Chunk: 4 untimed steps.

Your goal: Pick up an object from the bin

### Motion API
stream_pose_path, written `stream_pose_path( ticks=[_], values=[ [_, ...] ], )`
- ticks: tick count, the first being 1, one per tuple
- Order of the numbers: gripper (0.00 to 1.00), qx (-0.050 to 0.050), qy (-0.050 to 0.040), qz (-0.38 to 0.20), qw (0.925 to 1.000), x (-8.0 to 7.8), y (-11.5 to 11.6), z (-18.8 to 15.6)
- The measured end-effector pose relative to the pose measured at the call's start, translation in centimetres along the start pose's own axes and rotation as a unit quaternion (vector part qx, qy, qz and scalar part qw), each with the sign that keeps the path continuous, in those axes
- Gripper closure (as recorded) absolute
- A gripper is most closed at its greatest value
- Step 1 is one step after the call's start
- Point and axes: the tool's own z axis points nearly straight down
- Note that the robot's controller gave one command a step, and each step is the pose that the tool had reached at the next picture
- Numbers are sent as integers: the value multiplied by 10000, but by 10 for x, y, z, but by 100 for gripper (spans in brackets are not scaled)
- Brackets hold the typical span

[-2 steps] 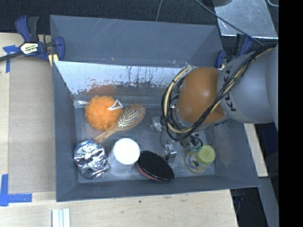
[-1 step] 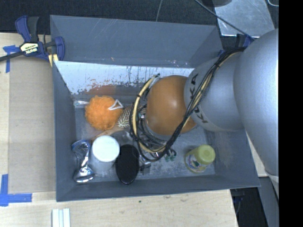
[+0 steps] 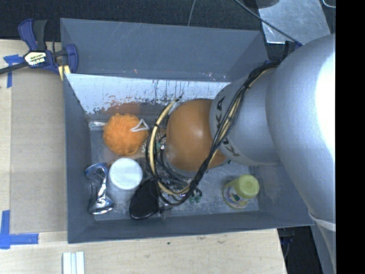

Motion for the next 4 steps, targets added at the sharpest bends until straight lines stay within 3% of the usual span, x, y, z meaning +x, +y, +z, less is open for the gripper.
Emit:
stream_pose_path(
  ticks=[1,3,4],
  values=[
    [100,5,-2,4,10000,0,-2,0],
    [100,6,-1,0,10000,0,-2,0],
    [100,27,-120,-2064,9784,-9,23,-4]
  ],
)
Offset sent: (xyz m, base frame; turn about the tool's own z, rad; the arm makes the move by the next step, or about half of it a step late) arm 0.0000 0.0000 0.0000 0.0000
